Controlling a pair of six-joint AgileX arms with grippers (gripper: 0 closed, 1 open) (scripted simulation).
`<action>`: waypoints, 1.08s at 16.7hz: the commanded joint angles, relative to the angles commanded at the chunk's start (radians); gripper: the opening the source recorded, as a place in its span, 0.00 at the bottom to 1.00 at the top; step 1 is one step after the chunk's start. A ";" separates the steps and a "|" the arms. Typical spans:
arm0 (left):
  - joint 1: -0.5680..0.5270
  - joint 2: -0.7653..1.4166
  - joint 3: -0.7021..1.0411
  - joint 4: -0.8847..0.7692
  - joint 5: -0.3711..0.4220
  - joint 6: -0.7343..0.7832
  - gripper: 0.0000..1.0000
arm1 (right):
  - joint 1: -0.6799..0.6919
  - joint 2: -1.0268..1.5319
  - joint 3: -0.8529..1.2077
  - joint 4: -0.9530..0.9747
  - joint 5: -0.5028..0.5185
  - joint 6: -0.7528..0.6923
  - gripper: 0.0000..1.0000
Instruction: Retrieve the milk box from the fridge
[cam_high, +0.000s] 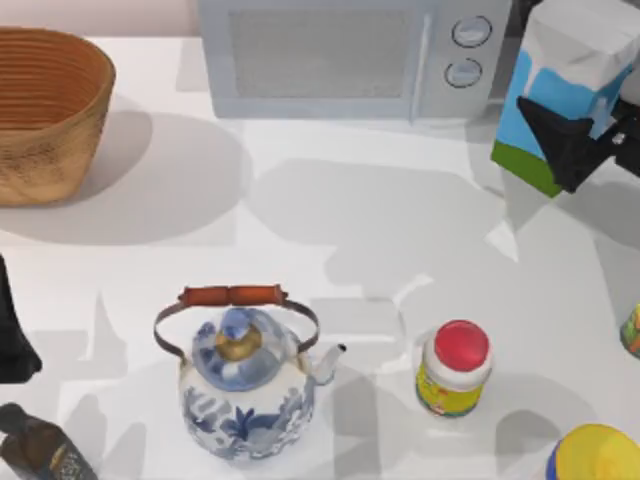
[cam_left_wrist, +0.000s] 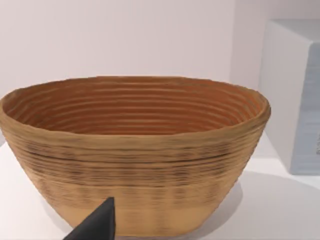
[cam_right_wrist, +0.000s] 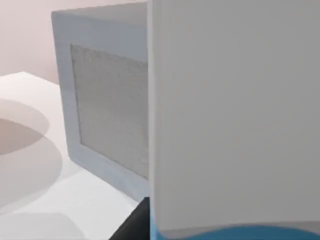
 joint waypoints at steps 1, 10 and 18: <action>0.000 0.000 0.000 0.000 0.000 0.000 1.00 | 0.009 0.019 0.016 0.003 0.008 -0.001 0.00; 0.000 0.000 0.000 0.000 0.000 0.000 1.00 | 0.089 0.206 0.170 0.038 0.090 -0.004 0.00; 0.000 0.000 0.000 0.000 0.000 0.000 1.00 | 0.089 0.206 0.170 0.038 0.090 -0.004 0.45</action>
